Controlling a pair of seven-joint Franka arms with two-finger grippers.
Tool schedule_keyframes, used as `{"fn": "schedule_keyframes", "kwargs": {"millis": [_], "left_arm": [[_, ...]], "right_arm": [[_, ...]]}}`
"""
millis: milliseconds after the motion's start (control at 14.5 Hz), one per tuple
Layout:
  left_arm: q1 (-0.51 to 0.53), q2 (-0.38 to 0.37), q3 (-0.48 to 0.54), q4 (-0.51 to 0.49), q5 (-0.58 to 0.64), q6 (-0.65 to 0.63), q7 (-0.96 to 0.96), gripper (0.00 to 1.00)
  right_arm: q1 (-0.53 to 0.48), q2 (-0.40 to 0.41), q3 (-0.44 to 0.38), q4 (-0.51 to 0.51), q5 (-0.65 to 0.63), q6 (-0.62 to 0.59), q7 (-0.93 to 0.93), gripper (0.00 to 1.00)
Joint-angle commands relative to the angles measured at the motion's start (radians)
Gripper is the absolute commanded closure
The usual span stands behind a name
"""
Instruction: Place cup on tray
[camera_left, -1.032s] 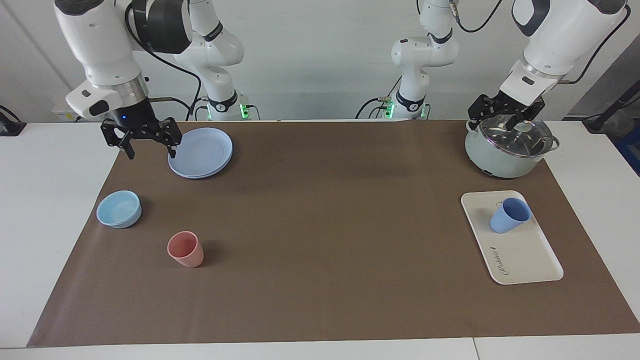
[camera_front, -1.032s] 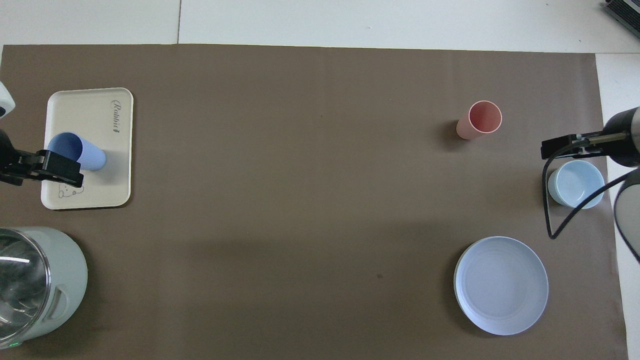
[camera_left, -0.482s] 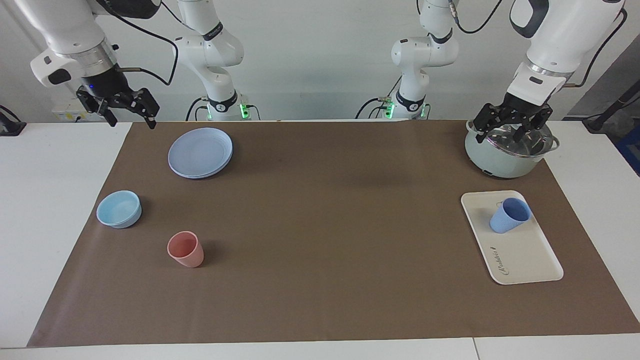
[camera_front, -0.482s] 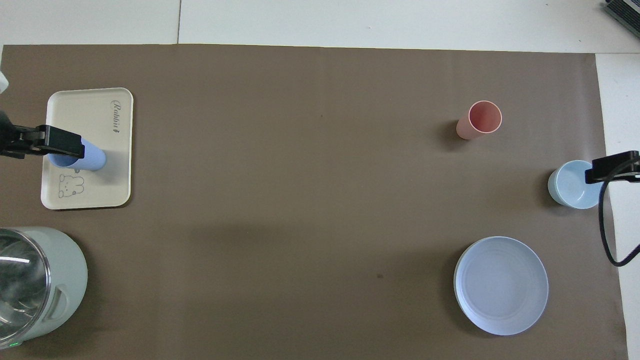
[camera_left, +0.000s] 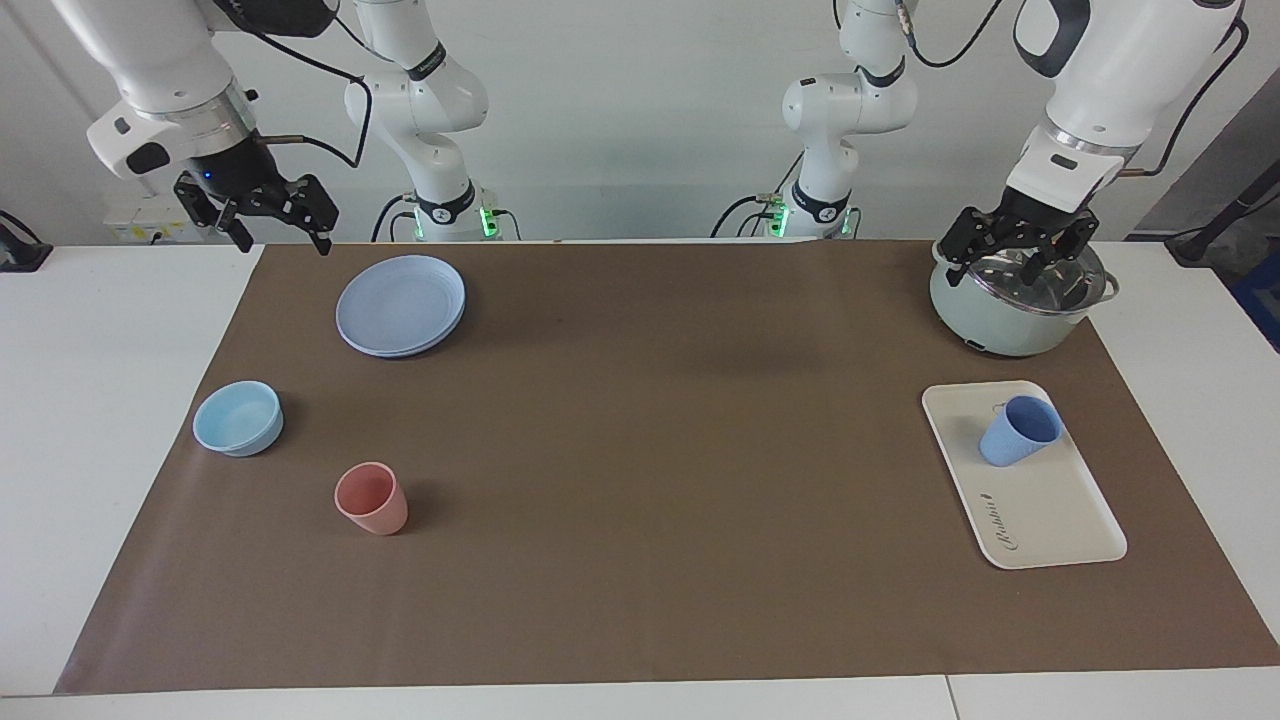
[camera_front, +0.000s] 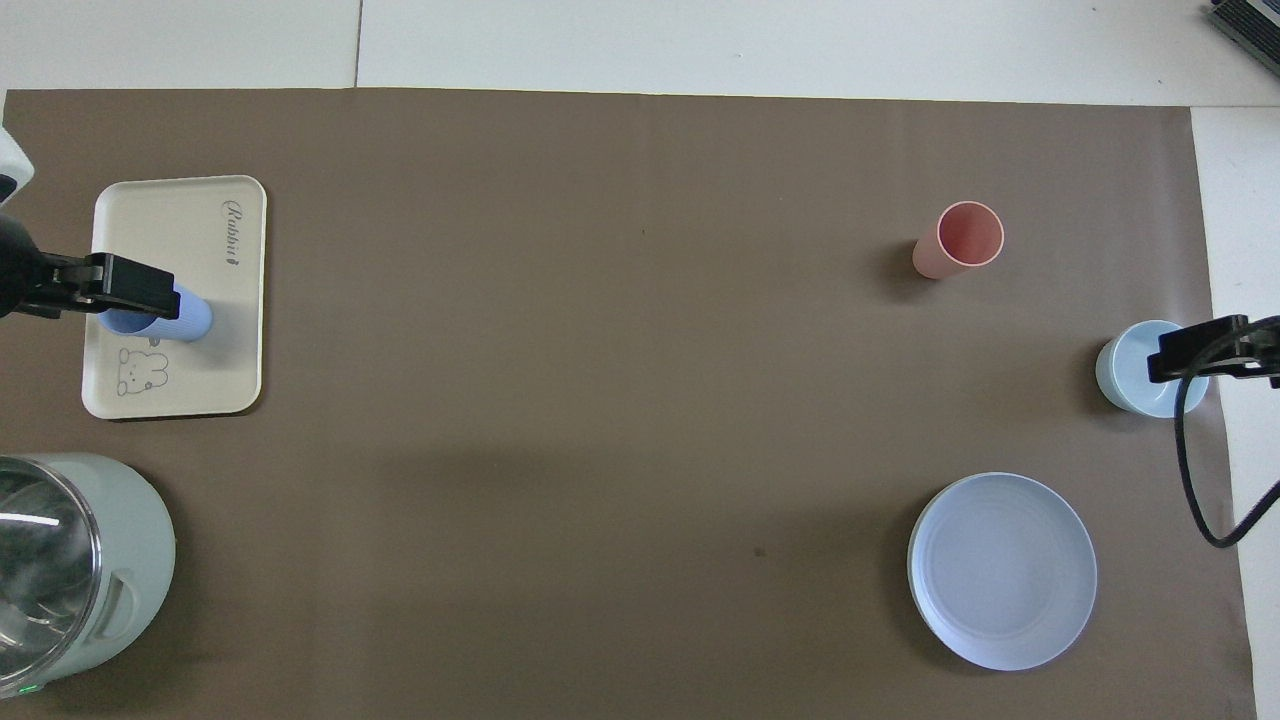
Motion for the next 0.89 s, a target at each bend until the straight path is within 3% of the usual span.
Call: {"fn": "schedule_keyframes", "kwargs": {"millis": [0, 275, 826], "left_arm": [[-0.013, -0.022, 0.01, -0.034, -0.009, 0.007, -0.009, 0.0], [-0.015, 0.007, 0.01, -0.025, 0.021, -0.017, -0.007, 0.0], [-0.019, -0.008, 0.01, -0.028, 0.023, 0.0, -0.015, 0.0]], "right_arm": [[0.008, -0.005, -0.007, 0.004, 0.005, -0.033, 0.029, 0.0], [0.006, -0.011, -0.007, -0.01, 0.019, -0.021, 0.025, 0.0], [0.014, -0.014, -0.006, -0.022, 0.006, 0.011, 0.023, 0.0]]}}
